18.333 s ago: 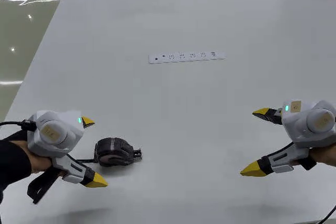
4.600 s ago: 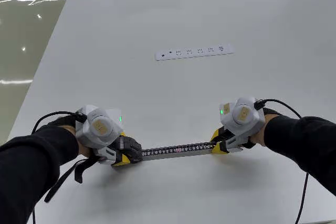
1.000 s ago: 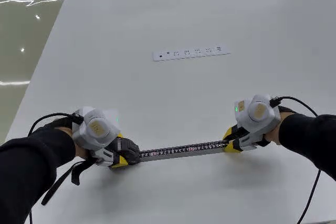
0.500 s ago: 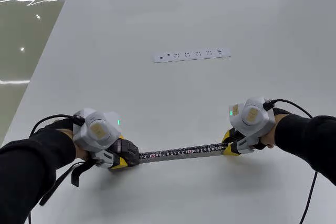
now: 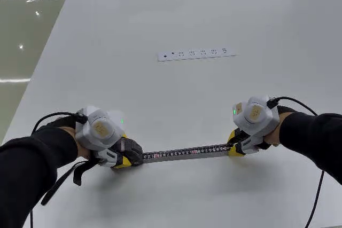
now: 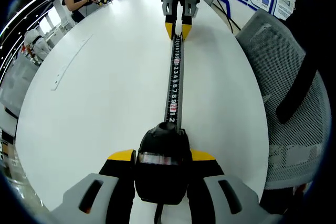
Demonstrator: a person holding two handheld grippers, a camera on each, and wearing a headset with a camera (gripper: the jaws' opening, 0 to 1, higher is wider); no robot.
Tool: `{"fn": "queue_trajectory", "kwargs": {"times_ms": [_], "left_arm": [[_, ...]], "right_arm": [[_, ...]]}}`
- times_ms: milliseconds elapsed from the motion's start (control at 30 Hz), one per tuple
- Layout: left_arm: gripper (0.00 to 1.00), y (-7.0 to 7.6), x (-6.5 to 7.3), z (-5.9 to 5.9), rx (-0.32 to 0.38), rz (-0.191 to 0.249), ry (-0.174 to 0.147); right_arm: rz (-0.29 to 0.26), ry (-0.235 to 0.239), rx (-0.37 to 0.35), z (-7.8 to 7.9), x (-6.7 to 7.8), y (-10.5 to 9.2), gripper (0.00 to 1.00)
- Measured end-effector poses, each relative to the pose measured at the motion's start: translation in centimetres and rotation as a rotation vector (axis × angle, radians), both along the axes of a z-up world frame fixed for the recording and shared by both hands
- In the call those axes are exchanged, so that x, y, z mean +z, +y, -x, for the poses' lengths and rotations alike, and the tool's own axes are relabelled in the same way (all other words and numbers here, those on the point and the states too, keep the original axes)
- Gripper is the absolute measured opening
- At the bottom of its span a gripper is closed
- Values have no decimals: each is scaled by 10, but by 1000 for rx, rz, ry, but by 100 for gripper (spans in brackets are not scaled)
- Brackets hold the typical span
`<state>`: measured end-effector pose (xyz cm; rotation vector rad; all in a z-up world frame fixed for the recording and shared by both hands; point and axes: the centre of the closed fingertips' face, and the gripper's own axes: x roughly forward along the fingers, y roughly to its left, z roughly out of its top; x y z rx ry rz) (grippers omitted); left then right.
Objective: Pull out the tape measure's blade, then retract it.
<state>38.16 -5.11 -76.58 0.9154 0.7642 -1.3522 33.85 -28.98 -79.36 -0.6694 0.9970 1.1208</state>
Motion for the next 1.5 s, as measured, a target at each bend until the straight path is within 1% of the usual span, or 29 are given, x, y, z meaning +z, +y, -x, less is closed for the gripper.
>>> {"fn": "queue_trajectory", "kwargs": {"times_ms": [133, 400, 600, 733, 767, 833, 933, 967, 1000, 1033, 1067, 1100, 1133, 1167, 1200, 1233, 1300, 1333, 1400, 1433, 1467, 1500], "left_arm": [[33, 0, 1, 0, -2, 1, -1], [33, 0, 2, 0, 12, 12, 5], [33, 1, 3, -1, 28, 14, 5], [33, 3, 4, -2, 47, 16, 4], [33, 4, 5, -2, 51, 18, 5], [33, 6, 7, -3, 68, 23, 8], [35, 10, 8, -5, 108, 37, 13], [38, 11, 10, -7, 134, 50, 1], [40, 14, 10, -9, 157, 57, -7], [41, 16, 10, -8, 174, 76, 1], [43, 17, 12, -8, 195, 91, 7], [45, 20, 12, -9, 230, 104, 11], [48, 22, 13, -9, 260, 127, 23], [52, 24, 13, -10, 282, 136, 26], [55, 29, 15, -11, 323, 147, 31], [57, 31, 15, -12, 351, 159, 36], [61, 34, 18, -13, 397, 192, 39], [61, 36, 19, -13, 411, 197, 45], [63, 40, 22, -14, 449, 213, 43], [64, 41, 23, -13, 450, 220, 44], [63, 40, 28, -14, 455, 247, 27], [60, 38, 33, -16, 447, 274, 8]], "right_arm": [[7, -16, 9, 0, 0, 0, 12], [14, -10, 4, 1, 1, 0, 13], [5, -3, -6, 1, 1, 1, 14], [18, -19, -30, -2, 0, -4, 23], [17, -15, -32, -1, 0, -4, 24], [15, -17, -56, -2, 0, -5, 29], [5, -27, -74, -3, 4, -7, 33], [-10, -45, -103, -6, 6, -8, 35], [-20, -55, -114, -8, 8, -8, 39], [-42, -71, -142, -11, 12, -8, 43], [-48, -70, -150, -10, 13, -9, 45], [-50, -70, -154, -10, 13, -11, 46], [-58, -81, -158, -10, 14, -11, 48], [-61, -87, -165, -8, 17, -11, 50], [-74, -98, -185, -9, 20, -12, 52], [-88, -99, -207, -9, 22, -12, 54], [-107, -117, -229, -11, 26, -13, 58], [-107, -121, -230, -11, 27, -14, 60], [-113, -134, -236, -10, 29, -16, 62], [-119, -138, -242, -10, 30, -16, 62], [-126, -144, -254, -9, 32, -18, 63], [-132, -150, -256, -8, 34, -18, 64]]}}
